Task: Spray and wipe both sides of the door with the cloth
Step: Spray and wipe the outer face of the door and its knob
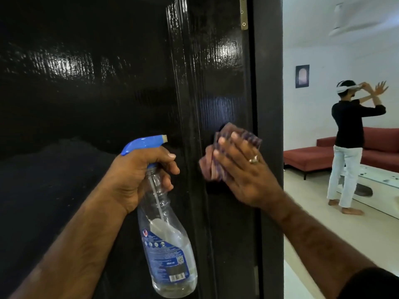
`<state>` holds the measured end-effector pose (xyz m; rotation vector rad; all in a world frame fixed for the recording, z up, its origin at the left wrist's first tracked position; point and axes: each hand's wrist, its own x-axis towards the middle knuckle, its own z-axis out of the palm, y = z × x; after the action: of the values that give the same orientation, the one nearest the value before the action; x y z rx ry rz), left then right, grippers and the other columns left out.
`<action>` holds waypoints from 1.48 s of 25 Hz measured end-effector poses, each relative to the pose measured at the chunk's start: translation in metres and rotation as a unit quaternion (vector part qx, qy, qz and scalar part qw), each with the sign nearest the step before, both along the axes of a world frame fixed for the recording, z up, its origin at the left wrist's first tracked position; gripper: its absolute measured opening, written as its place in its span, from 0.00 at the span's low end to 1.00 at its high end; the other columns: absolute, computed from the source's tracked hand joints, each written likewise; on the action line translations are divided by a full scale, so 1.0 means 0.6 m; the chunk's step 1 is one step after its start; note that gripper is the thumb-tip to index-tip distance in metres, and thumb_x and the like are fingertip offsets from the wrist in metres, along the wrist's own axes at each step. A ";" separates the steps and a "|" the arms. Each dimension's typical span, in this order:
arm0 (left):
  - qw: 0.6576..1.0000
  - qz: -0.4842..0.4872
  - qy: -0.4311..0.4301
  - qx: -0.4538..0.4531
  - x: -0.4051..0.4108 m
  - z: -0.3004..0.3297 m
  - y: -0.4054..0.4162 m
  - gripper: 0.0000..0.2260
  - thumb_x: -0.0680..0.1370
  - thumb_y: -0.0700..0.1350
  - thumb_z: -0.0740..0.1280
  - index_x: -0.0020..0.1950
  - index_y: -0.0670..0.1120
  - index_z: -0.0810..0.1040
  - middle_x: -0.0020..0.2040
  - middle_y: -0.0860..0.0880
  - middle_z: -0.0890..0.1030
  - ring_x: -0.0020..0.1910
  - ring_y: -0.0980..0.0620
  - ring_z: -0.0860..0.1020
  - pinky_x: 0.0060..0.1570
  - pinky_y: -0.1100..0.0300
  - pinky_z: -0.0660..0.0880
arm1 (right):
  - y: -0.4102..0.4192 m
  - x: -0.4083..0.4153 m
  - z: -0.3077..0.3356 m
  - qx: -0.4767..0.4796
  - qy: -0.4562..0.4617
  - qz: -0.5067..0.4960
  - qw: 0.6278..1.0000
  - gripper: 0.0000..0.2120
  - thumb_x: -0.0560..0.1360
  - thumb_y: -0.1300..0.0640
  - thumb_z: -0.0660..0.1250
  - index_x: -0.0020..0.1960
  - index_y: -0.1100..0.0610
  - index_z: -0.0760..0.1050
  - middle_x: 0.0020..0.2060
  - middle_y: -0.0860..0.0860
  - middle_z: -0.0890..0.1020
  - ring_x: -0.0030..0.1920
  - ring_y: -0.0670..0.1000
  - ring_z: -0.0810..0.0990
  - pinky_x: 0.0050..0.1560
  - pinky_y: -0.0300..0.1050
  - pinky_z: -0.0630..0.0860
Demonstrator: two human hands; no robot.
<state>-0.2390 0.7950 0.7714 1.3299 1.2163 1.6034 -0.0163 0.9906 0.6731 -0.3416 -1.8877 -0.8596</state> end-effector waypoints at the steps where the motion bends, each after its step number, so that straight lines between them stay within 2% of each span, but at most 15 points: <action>1: 1.000 0.004 0.008 -0.005 -0.001 -0.009 -0.003 0.03 0.71 0.39 0.73 0.39 0.43 0.80 0.37 0.40 0.81 0.26 0.48 0.77 0.32 0.55 0.79 | 0.003 -0.008 0.035 -0.023 0.058 -0.005 0.998 0.28 0.86 0.53 0.66 0.83 0.60 0.66 0.84 0.60 0.64 0.85 0.66 0.58 0.81 0.70 0.60; 4: 0.998 0.030 0.042 -0.021 -0.003 -0.039 -0.010 0.08 0.73 0.36 0.72 0.34 0.43 0.78 0.34 0.40 0.79 0.25 0.46 0.77 0.36 0.53 0.78 | -0.007 -0.070 0.149 -0.057 0.176 0.001 0.983 0.29 0.86 0.51 0.62 0.84 0.60 0.64 0.84 0.62 0.61 0.85 0.67 0.55 0.82 0.69 0.56; 6: 0.997 0.045 0.050 -0.022 -0.006 -0.048 -0.015 0.08 0.70 0.38 0.74 0.33 0.43 0.78 0.33 0.39 0.78 0.25 0.45 0.77 0.36 0.53 0.78 | -0.027 -0.116 0.162 -0.050 0.167 0.008 0.985 0.29 0.87 0.50 0.61 0.84 0.61 0.63 0.85 0.62 0.60 0.85 0.67 0.54 0.81 0.69 0.56; 10: 0.998 0.061 -0.022 -0.004 -0.030 -0.040 -0.025 0.07 0.69 0.40 0.76 0.36 0.42 0.79 0.36 0.39 0.80 0.26 0.45 0.77 0.35 0.53 0.79 | -0.039 -0.095 0.028 0.013 -0.035 0.003 0.999 0.27 0.85 0.50 0.66 0.82 0.57 0.70 0.83 0.56 0.65 0.85 0.61 0.58 0.81 0.66 0.61; 13: 0.996 0.083 -0.046 0.006 -0.050 -0.027 -0.038 0.05 0.73 0.39 0.74 0.37 0.43 0.81 0.38 0.39 0.81 0.26 0.46 0.76 0.34 0.52 0.79 | -0.015 -0.028 0.036 0.099 -0.142 -0.004 0.985 0.25 0.84 0.51 0.67 0.80 0.54 0.73 0.82 0.54 0.69 0.84 0.60 0.63 0.79 0.64 0.66; 14: 0.995 0.087 -0.046 0.004 -0.054 -0.023 -0.039 0.05 0.73 0.39 0.74 0.38 0.42 0.81 0.38 0.39 0.81 0.26 0.46 0.76 0.34 0.53 0.79 | -0.010 -0.029 0.060 0.094 -0.116 -0.004 0.989 0.25 0.84 0.52 0.67 0.80 0.55 0.73 0.82 0.54 0.69 0.84 0.61 0.63 0.78 0.65 0.66; 17: 0.995 0.094 -0.040 -0.004 -0.059 -0.019 -0.040 0.04 0.72 0.40 0.75 0.41 0.42 0.81 0.39 0.40 0.82 0.26 0.47 0.76 0.34 0.53 0.79 | -0.037 -0.107 0.137 -0.006 0.081 -0.003 0.997 0.28 0.84 0.50 0.67 0.81 0.56 0.70 0.83 0.55 0.66 0.85 0.62 0.59 0.80 0.67 0.61; 19: 0.994 0.101 -0.040 -0.004 -0.059 -0.023 -0.041 0.04 0.73 0.40 0.75 0.40 0.42 0.82 0.38 0.40 0.82 0.26 0.47 0.77 0.34 0.53 0.80 | -0.071 -0.171 0.138 -0.076 0.143 0.013 0.987 0.31 0.85 0.47 0.65 0.84 0.57 0.66 0.85 0.57 0.62 0.86 0.63 0.54 0.83 0.67 0.54; 21: 0.993 0.108 -0.047 0.000 -0.064 -0.029 -0.048 0.05 0.73 0.39 0.75 0.38 0.43 0.82 0.38 0.40 0.82 0.26 0.47 0.77 0.34 0.53 0.80 | -0.079 -0.191 0.079 -0.057 0.052 0.038 0.996 0.31 0.87 0.46 0.63 0.85 0.58 0.63 0.86 0.58 0.59 0.86 0.63 0.52 0.84 0.66 0.52; 23: 0.992 0.113 -0.057 0.004 -0.073 -0.034 -0.059 0.06 0.74 0.39 0.74 0.36 0.44 0.82 0.37 0.40 0.81 0.26 0.47 0.76 0.34 0.53 0.80 | -0.070 -0.153 0.009 0.017 -0.090 0.036 0.995 0.29 0.87 0.47 0.64 0.85 0.55 0.63 0.85 0.56 0.60 0.86 0.61 0.54 0.83 0.65 0.58; 25: 0.991 0.119 -0.059 0.002 -0.085 -0.036 -0.072 0.06 0.74 0.39 0.74 0.37 0.43 0.81 0.38 0.40 0.81 0.27 0.47 0.76 0.34 0.53 0.79 | -0.047 -0.093 -0.007 0.081 -0.153 0.025 0.985 0.29 0.86 0.50 0.67 0.84 0.54 0.65 0.85 0.54 0.63 0.85 0.60 0.58 0.80 0.64 0.65; 28: 0.991 0.130 -0.044 -0.002 -0.099 -0.038 -0.079 0.06 0.73 0.40 0.75 0.36 0.43 0.81 0.38 0.40 0.82 0.26 0.47 0.76 0.34 0.53 0.79 | -0.025 -0.071 0.055 0.031 -0.005 0.011 0.999 0.28 0.85 0.52 0.69 0.83 0.56 0.68 0.83 0.56 0.65 0.85 0.62 0.60 0.79 0.67 0.64; 31: 0.992 0.119 -0.046 0.005 -0.083 -0.035 -0.066 0.07 0.74 0.39 0.73 0.36 0.44 0.80 0.36 0.41 0.81 0.25 0.48 0.75 0.32 0.55 0.79 | -0.054 -0.133 0.113 -0.066 0.167 0.016 0.984 0.29 0.86 0.51 0.66 0.84 0.58 0.65 0.85 0.58 0.62 0.86 0.64 0.55 0.82 0.68 0.57; 34: 0.994 0.093 -0.058 0.001 -0.054 -0.036 -0.049 0.07 0.74 0.38 0.72 0.37 0.44 0.80 0.36 0.41 0.80 0.25 0.47 0.74 0.31 0.56 0.78 | -0.062 -0.152 0.037 -0.064 0.072 0.024 0.995 0.30 0.86 0.50 0.64 0.85 0.58 0.63 0.85 0.57 0.60 0.86 0.63 0.53 0.83 0.68 0.56; 37: 0.996 0.058 -0.059 -0.014 -0.032 -0.039 -0.034 0.07 0.72 0.39 0.73 0.35 0.45 0.80 0.36 0.41 0.80 0.25 0.47 0.74 0.31 0.55 0.77 | -0.040 -0.068 -0.050 -0.013 -0.038 0.012 0.999 0.29 0.85 0.50 0.68 0.83 0.56 0.67 0.84 0.56 0.63 0.86 0.62 0.57 0.82 0.66 0.60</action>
<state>-0.2581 0.7746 0.7480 1.1475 1.2588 1.7155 -0.0573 0.9667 0.6429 -0.3051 -1.9703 -0.8419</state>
